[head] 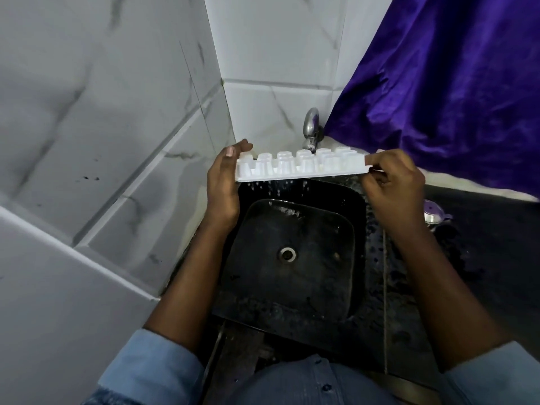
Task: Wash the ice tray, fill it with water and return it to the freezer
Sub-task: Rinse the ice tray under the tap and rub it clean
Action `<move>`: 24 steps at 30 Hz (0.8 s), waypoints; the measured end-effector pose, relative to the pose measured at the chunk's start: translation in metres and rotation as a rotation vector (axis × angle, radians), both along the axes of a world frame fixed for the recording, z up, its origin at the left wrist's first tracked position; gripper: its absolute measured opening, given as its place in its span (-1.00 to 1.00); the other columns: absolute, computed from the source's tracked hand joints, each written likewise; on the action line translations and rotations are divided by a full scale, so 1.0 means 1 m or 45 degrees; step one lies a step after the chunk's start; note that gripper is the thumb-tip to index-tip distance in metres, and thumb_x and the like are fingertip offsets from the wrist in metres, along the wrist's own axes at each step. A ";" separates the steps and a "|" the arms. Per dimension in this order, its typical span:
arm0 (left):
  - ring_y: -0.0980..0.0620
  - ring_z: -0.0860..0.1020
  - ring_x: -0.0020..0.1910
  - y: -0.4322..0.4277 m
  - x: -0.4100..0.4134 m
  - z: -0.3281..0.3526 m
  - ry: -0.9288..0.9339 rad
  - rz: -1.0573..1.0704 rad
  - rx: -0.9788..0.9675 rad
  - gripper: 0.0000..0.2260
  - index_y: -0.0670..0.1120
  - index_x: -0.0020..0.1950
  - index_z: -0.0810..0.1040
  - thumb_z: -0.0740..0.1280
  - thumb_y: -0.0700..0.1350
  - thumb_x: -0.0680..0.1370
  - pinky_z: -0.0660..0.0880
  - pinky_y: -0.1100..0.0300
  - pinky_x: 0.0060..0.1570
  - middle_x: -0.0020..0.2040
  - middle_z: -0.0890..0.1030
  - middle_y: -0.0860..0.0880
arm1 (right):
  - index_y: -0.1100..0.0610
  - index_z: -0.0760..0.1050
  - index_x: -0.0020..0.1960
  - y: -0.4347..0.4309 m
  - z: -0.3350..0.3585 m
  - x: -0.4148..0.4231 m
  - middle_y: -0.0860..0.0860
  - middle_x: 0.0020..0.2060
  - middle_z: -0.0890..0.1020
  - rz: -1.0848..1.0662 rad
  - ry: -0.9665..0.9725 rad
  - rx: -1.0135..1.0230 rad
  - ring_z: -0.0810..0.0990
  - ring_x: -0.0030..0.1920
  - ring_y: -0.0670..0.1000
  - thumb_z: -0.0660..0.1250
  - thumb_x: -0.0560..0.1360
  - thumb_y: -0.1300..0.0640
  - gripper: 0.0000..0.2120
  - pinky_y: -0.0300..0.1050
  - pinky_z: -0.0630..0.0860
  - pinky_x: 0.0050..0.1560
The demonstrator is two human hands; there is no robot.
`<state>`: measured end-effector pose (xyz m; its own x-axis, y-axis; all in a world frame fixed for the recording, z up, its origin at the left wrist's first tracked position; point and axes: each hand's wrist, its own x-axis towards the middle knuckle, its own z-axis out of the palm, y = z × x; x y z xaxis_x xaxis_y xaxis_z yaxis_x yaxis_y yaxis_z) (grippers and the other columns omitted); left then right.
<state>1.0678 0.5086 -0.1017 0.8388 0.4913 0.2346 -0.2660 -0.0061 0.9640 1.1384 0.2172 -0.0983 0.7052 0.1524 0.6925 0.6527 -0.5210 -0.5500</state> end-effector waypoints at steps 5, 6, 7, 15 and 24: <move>-0.11 0.70 0.20 -0.007 -0.005 -0.006 -0.022 0.012 -0.072 -0.37 -0.13 0.29 0.66 0.17 0.36 0.60 0.59 -0.03 0.25 0.16 0.76 -0.10 | 0.24 0.66 0.07 0.001 -0.002 -0.002 0.10 -0.02 0.61 -0.002 -0.026 -0.031 0.58 -0.07 -0.02 0.39 0.50 0.36 -0.83 -0.36 0.45 -0.02; -0.07 0.70 0.20 -0.008 -0.005 -0.009 -0.049 0.030 -0.076 -0.40 -0.13 0.29 0.65 0.17 0.33 0.62 0.60 0.00 0.25 0.17 0.76 -0.05 | 0.24 0.66 0.06 0.001 -0.002 -0.002 0.10 -0.01 0.61 -0.007 -0.040 -0.019 0.57 -0.06 -0.05 0.38 0.49 0.36 -0.82 -0.38 0.44 -0.02; -0.02 0.71 0.16 -0.010 -0.005 -0.010 -0.054 0.043 -0.089 -0.41 -0.14 0.28 0.65 0.18 0.31 0.62 0.61 0.05 0.20 0.13 0.78 -0.01 | 0.25 0.65 0.05 0.001 -0.002 -0.001 0.10 -0.03 0.60 0.001 -0.029 -0.052 0.56 -0.08 -0.04 0.38 0.48 0.37 -0.82 -0.38 0.42 -0.05; -0.13 0.68 0.28 -0.012 -0.007 -0.018 -0.097 0.083 -0.131 -0.45 -0.18 0.15 0.70 0.21 0.26 0.61 0.59 -0.06 0.32 0.25 0.74 -0.10 | 0.29 0.64 0.01 0.006 -0.007 -0.002 0.17 -0.07 0.59 0.019 0.025 -0.229 0.59 -0.10 0.09 0.40 0.46 0.41 -0.85 -0.17 0.42 -0.10; -0.23 0.54 0.48 -0.007 -0.007 -0.019 -0.233 0.105 0.022 -0.37 -0.21 0.13 0.65 0.15 0.34 0.65 0.45 -0.21 0.49 0.34 0.68 -0.06 | 0.29 0.66 0.06 0.007 -0.015 -0.004 0.17 -0.04 0.61 -0.023 -0.048 -0.250 0.62 -0.06 0.11 0.41 0.48 0.41 -0.82 -0.12 0.49 -0.05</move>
